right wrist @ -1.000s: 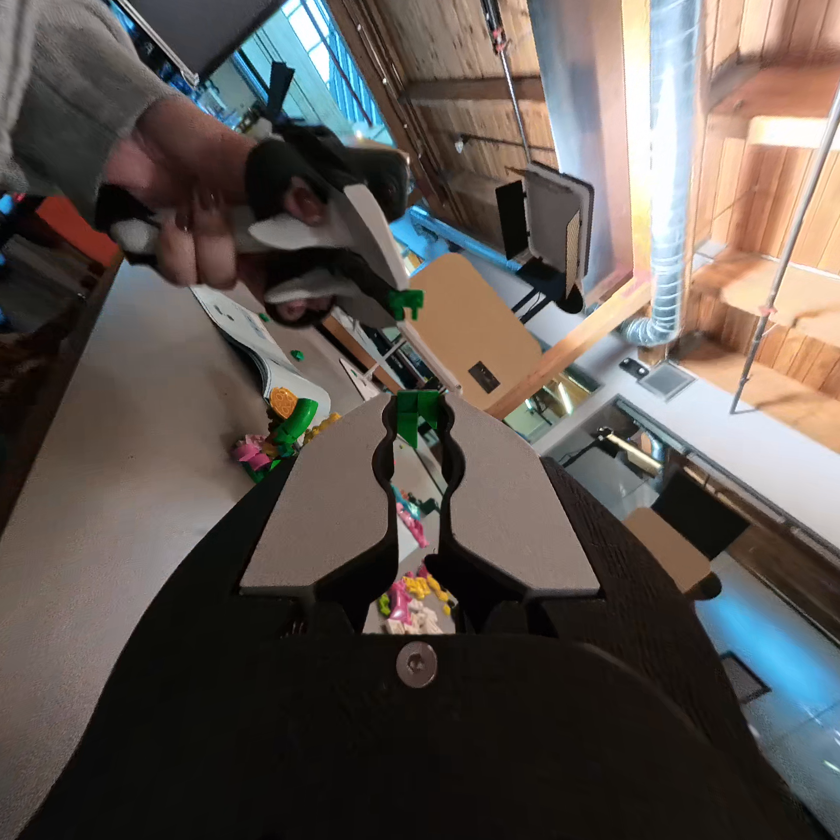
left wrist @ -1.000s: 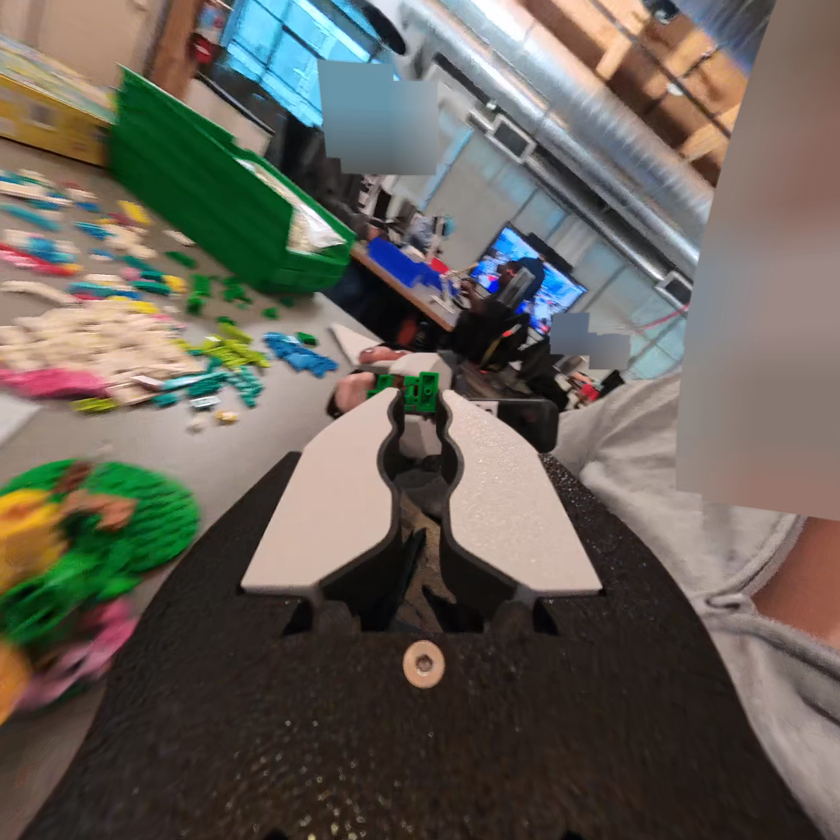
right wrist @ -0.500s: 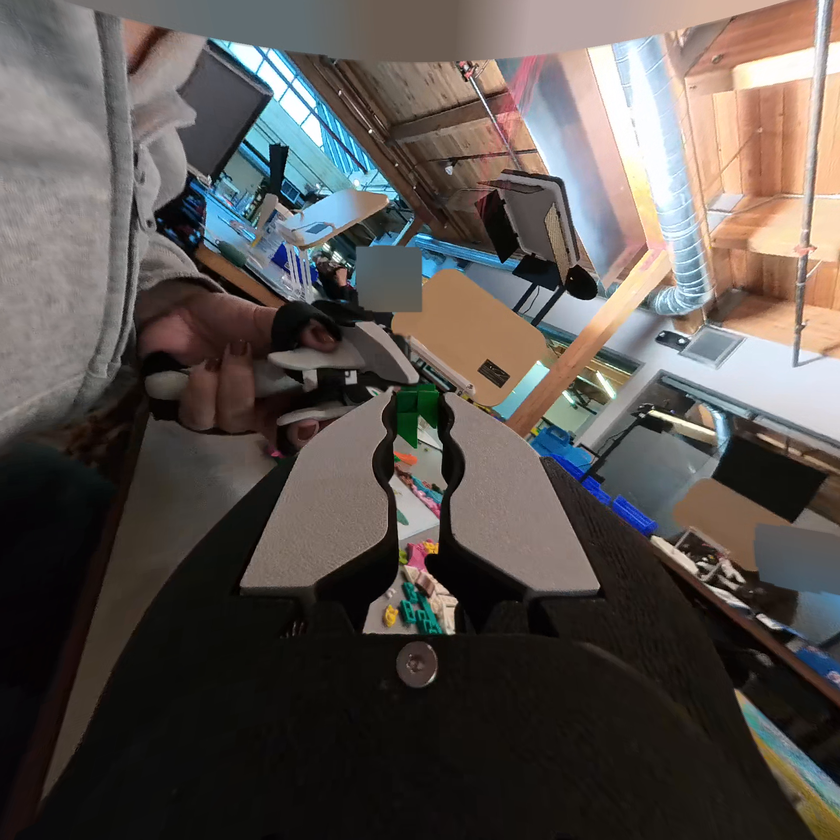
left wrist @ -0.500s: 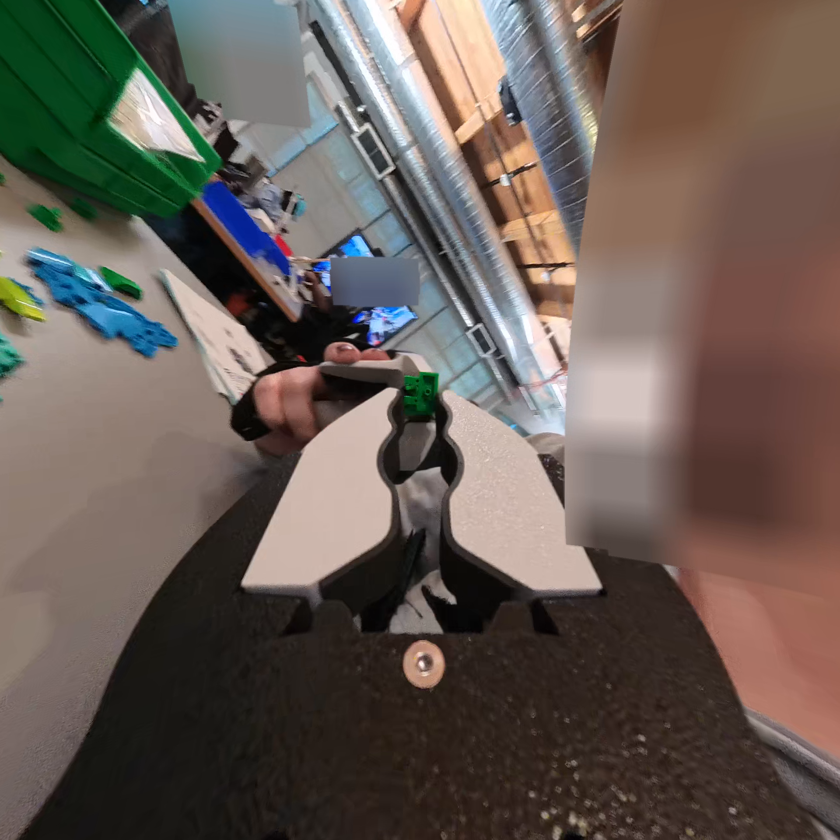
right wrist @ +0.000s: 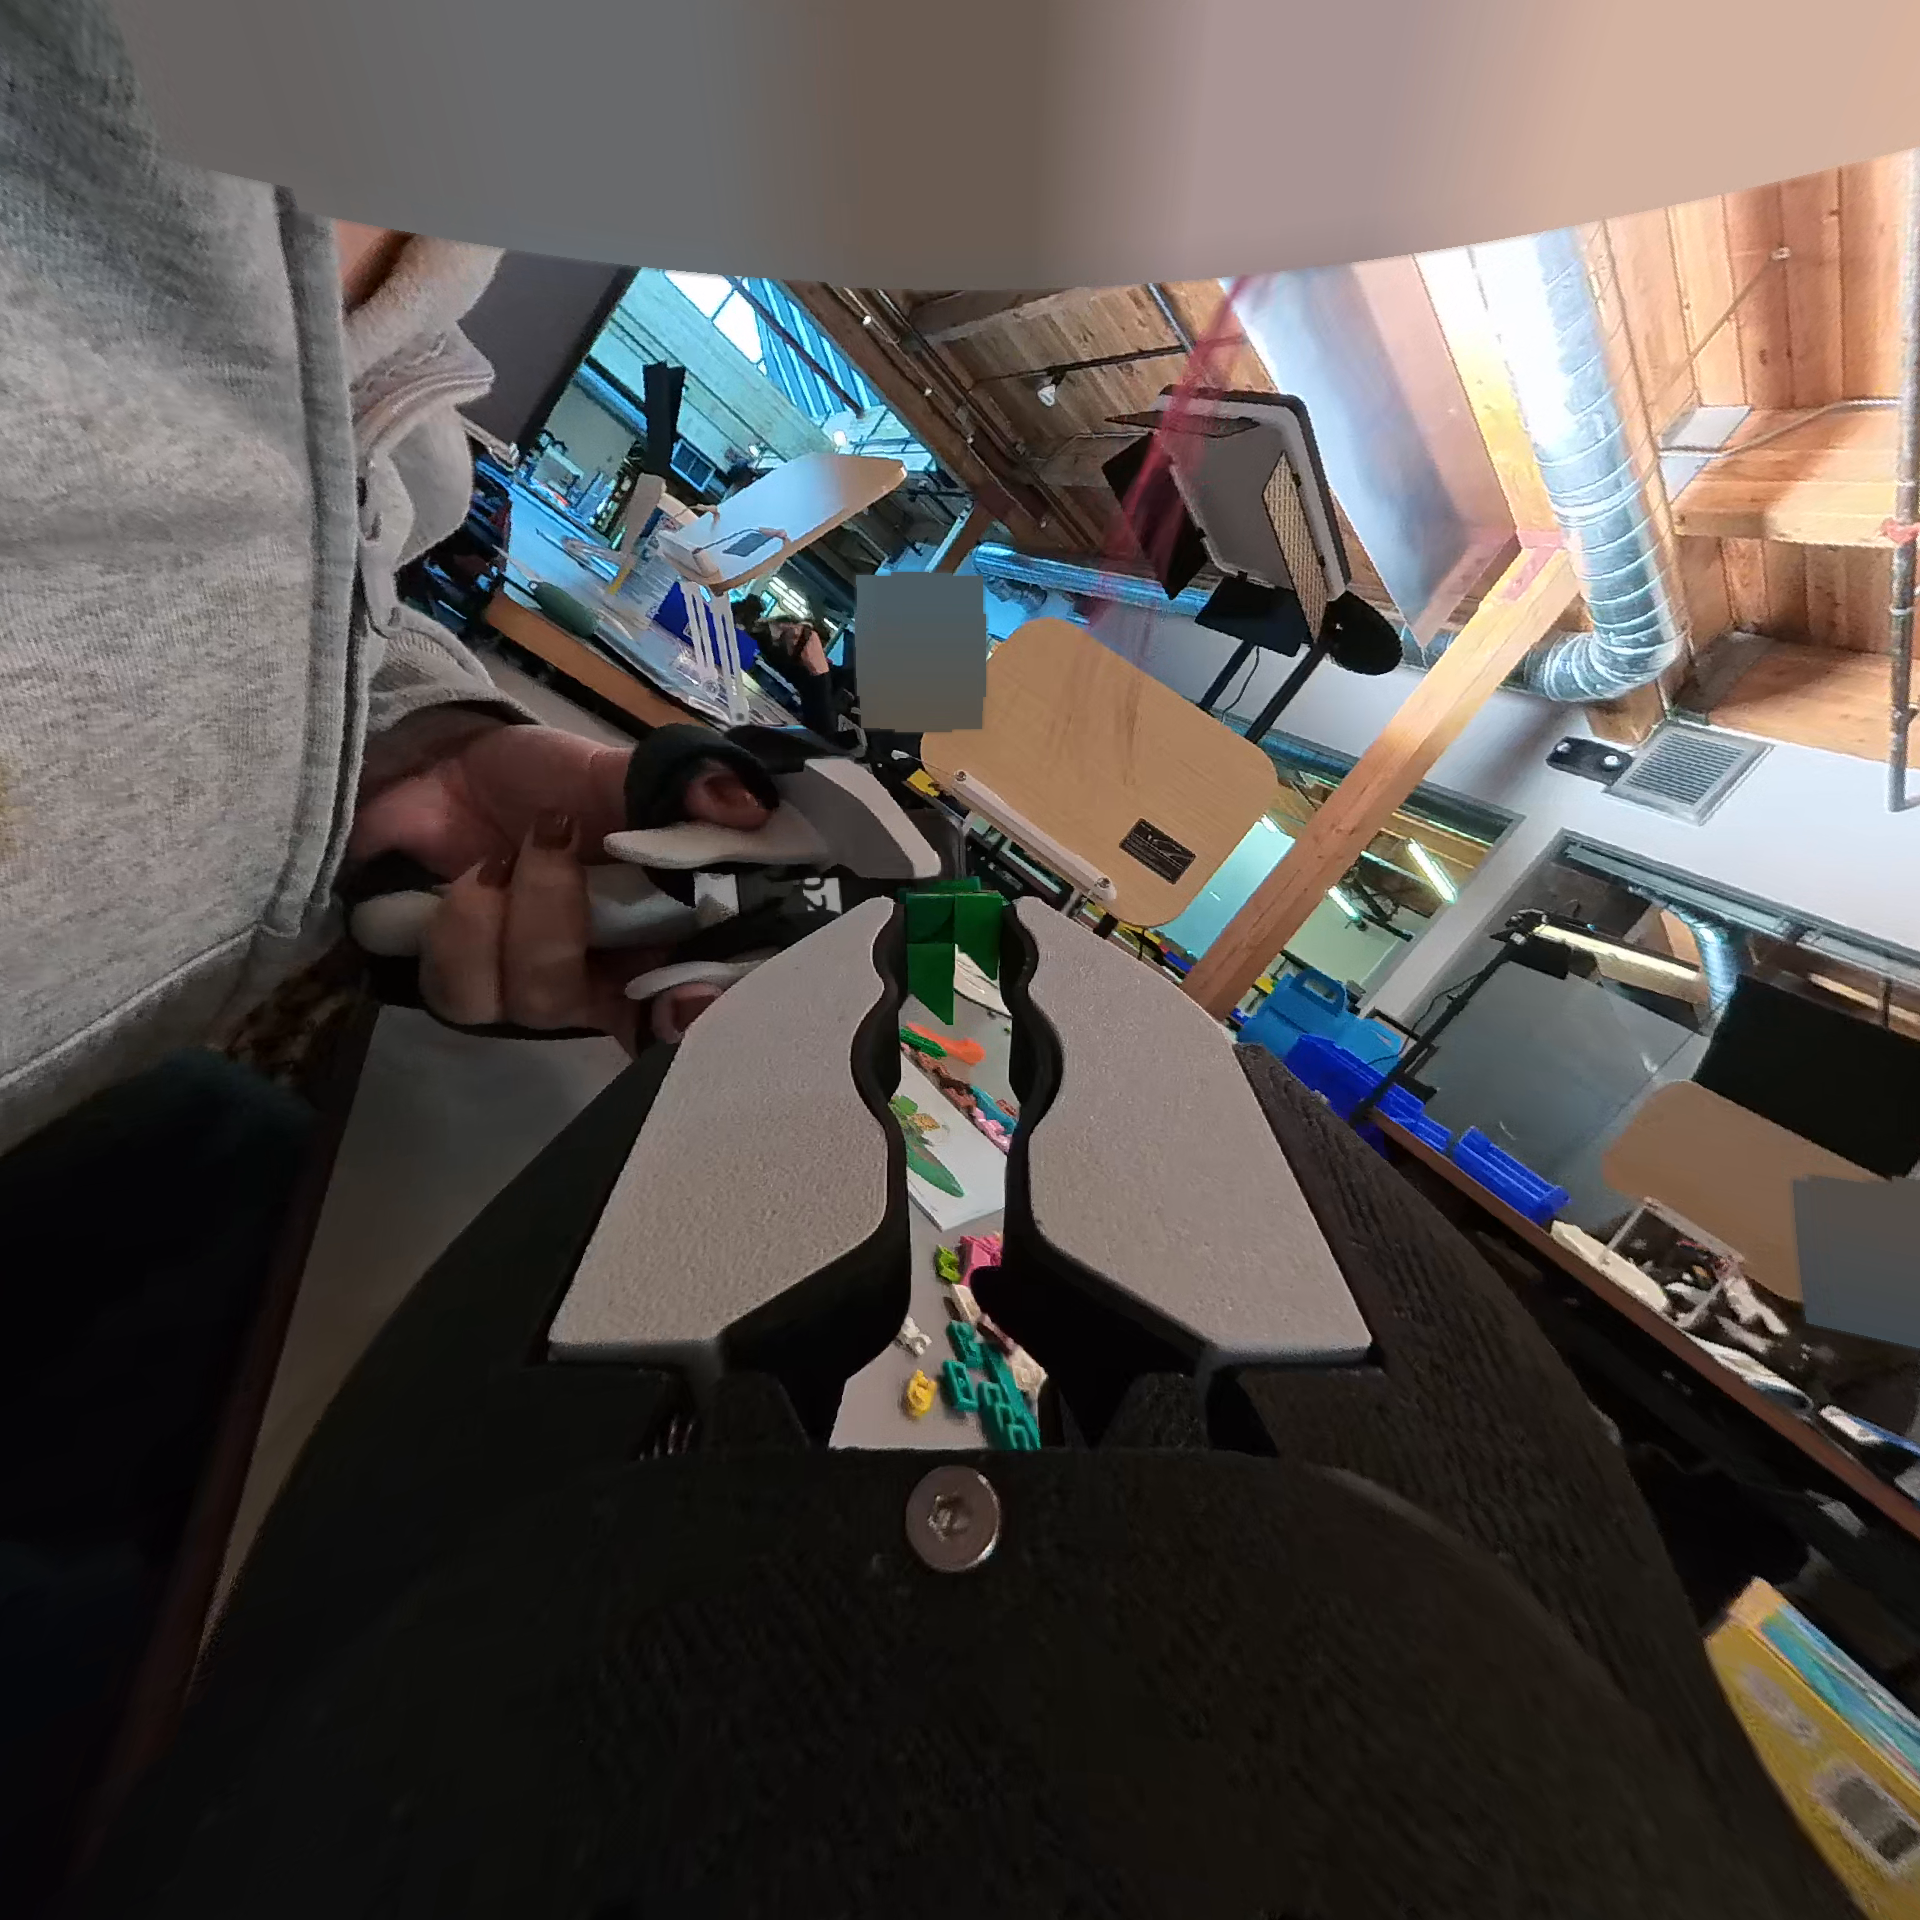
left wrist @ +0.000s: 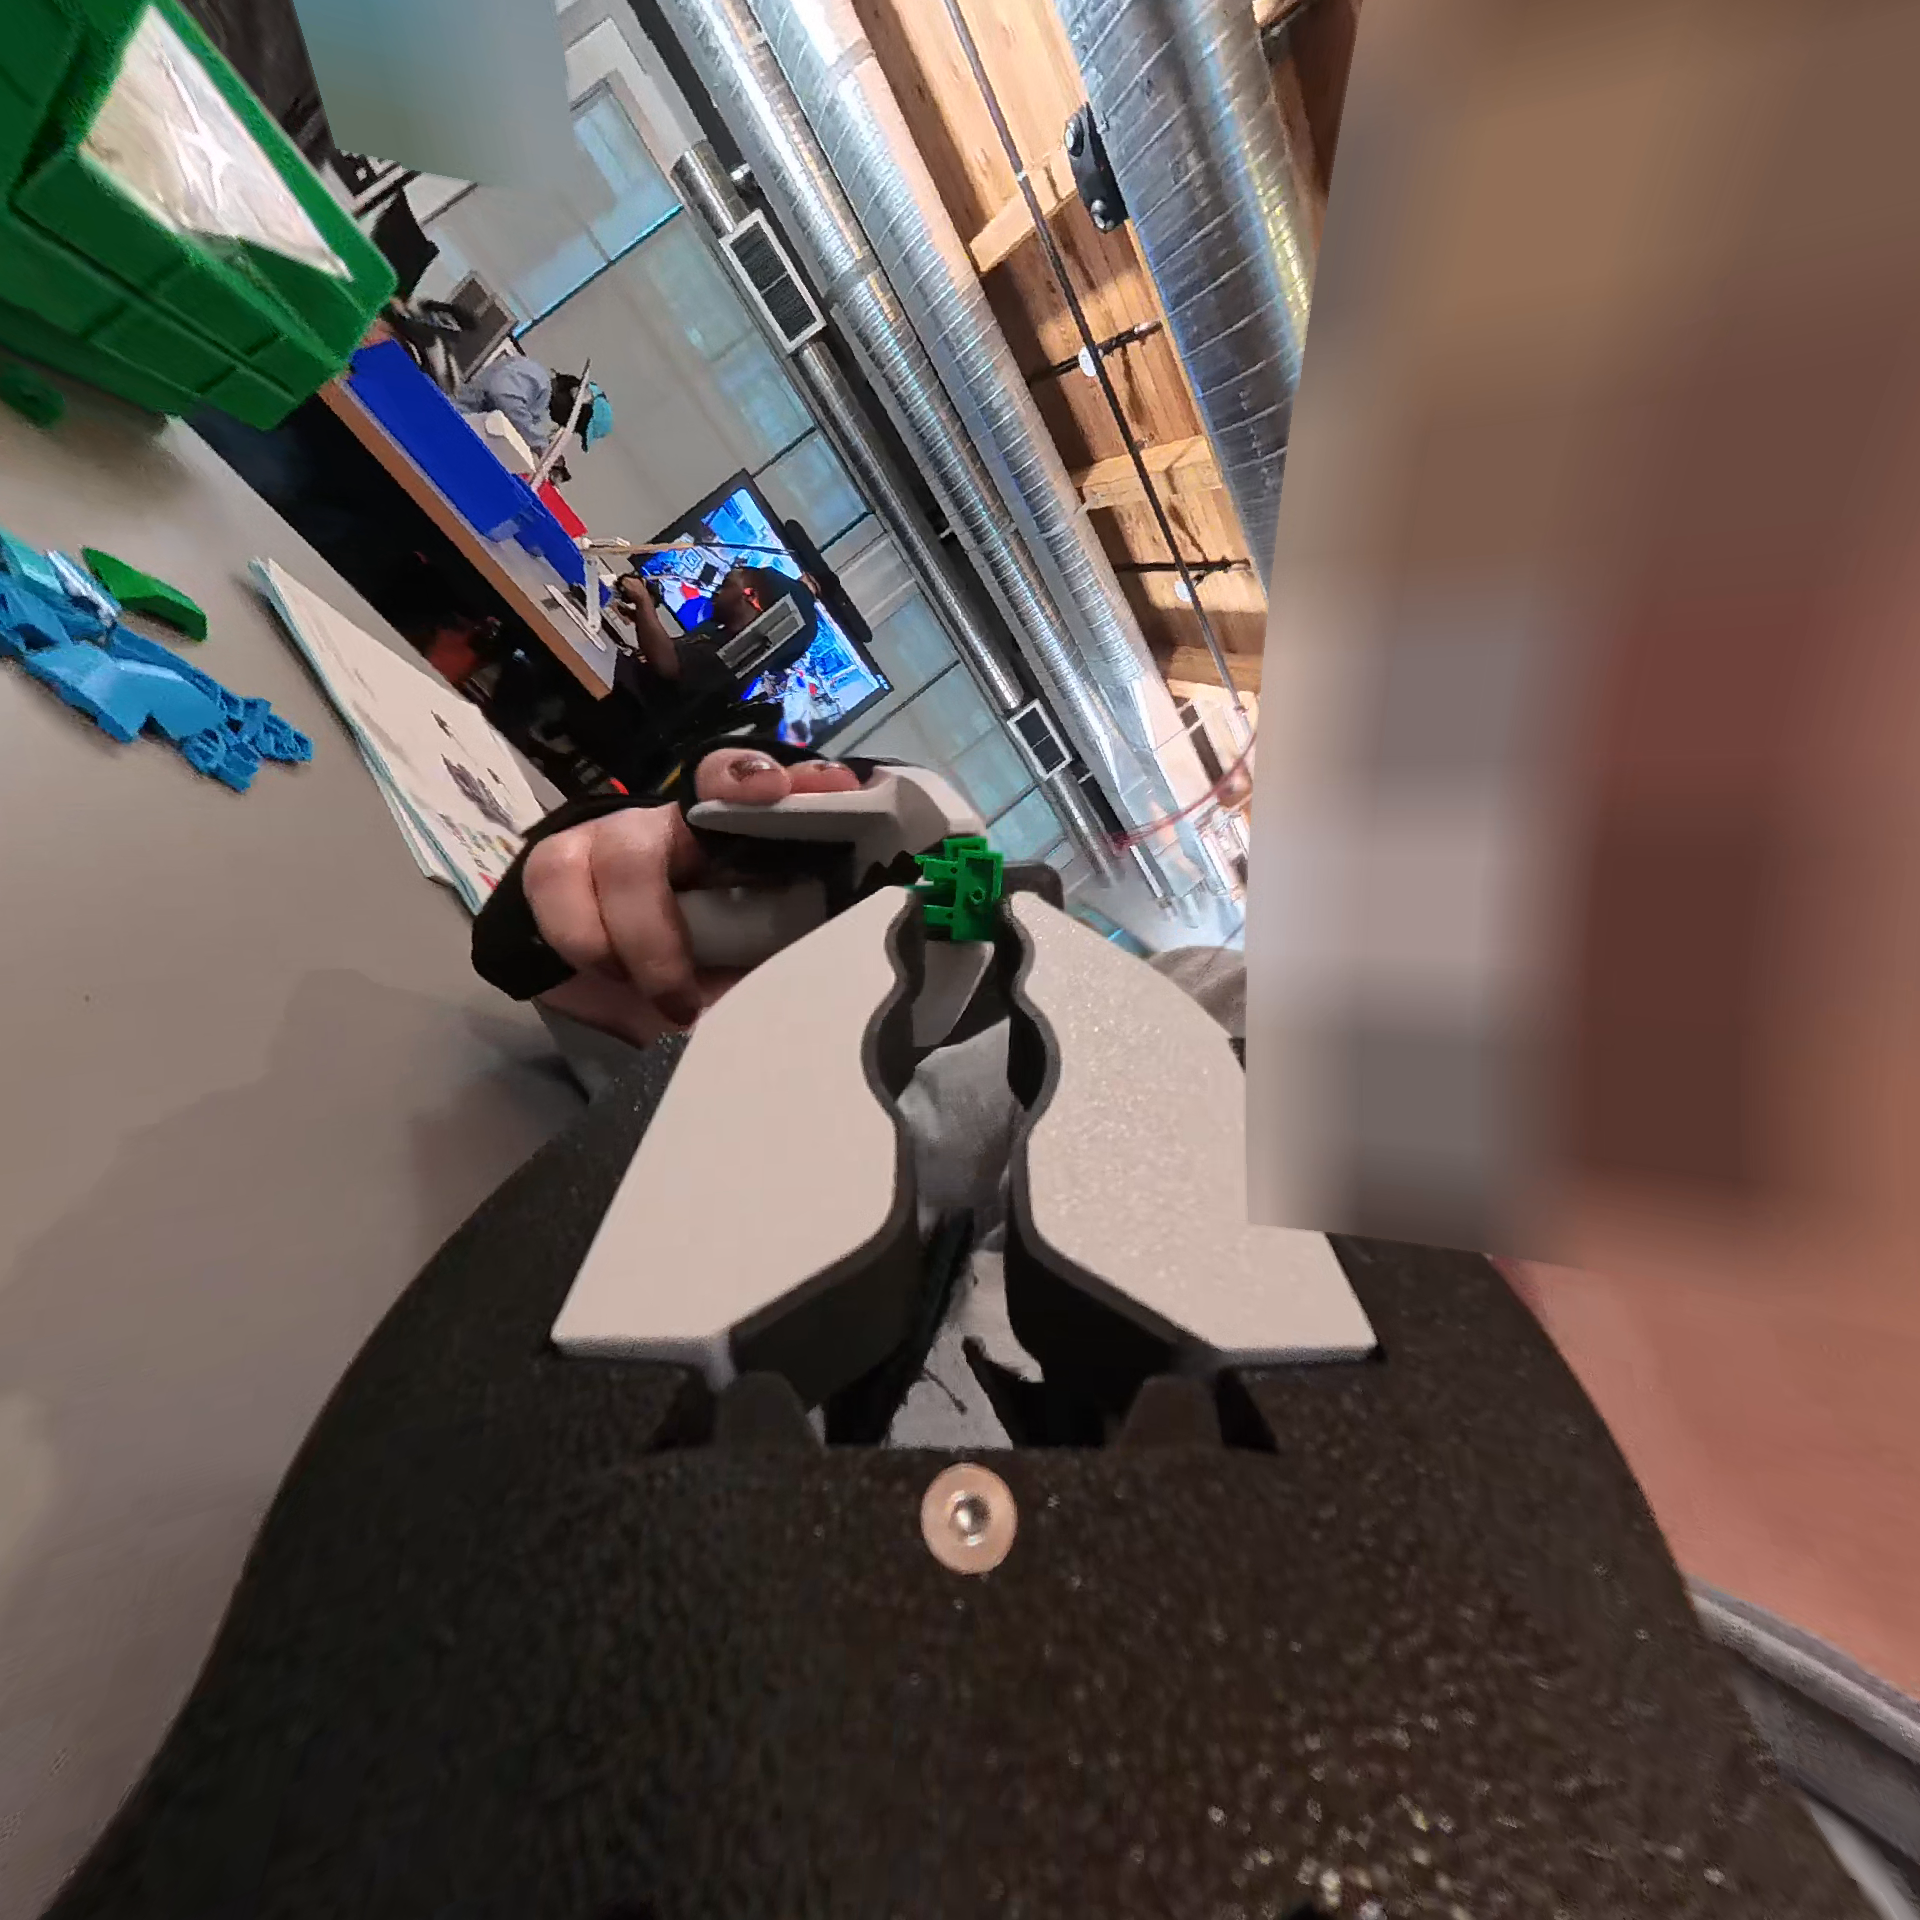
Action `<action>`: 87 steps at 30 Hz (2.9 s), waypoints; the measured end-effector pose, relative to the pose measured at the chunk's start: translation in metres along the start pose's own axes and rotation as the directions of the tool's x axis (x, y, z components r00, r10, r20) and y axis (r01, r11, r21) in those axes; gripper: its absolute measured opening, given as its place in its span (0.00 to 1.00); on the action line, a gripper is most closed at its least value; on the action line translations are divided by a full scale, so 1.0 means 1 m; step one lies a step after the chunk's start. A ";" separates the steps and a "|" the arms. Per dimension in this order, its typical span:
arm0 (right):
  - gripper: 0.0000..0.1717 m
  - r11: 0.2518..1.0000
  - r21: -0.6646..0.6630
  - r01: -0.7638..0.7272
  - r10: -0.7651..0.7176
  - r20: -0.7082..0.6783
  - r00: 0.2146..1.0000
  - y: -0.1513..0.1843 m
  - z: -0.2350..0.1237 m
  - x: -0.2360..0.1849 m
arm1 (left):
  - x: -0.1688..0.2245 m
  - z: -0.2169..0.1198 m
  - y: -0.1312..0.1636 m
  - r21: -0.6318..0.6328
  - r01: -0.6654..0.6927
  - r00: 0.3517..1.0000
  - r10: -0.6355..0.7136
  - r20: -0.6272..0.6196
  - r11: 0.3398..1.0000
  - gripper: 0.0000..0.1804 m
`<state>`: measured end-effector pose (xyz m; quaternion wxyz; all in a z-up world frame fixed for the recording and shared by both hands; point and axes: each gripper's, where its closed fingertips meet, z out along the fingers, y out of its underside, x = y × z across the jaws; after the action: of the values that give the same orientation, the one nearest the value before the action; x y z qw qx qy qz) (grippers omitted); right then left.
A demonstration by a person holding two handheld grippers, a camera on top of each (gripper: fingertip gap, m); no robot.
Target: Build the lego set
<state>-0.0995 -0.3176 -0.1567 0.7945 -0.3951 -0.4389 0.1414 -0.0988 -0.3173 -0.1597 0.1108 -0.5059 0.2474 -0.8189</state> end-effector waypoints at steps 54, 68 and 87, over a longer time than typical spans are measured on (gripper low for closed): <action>0.08 0.308 -0.290 -0.906 0.803 0.590 0.084 0.006 0.067 0.000 | 0.025 -0.048 -0.036 -0.114 -0.676 -0.696 0.682 -0.227 -0.728 0.07; 0.08 0.287 -0.304 -0.909 0.849 0.520 0.094 0.018 0.070 0.003 | 0.013 -0.052 -0.044 -0.171 -0.783 -0.532 0.786 -0.315 -0.598 0.07; 0.08 0.321 -0.083 -0.943 0.887 0.375 0.269 0.031 0.079 0.027 | 0.000 -0.051 -0.073 -0.301 -0.808 -0.477 0.862 -0.168 -0.506 0.06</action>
<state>-0.1447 -0.2420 -0.1408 0.5004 -0.4791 -0.2514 0.6759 -0.1388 -0.2406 -0.1402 0.7005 -0.1264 0.6662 -0.2226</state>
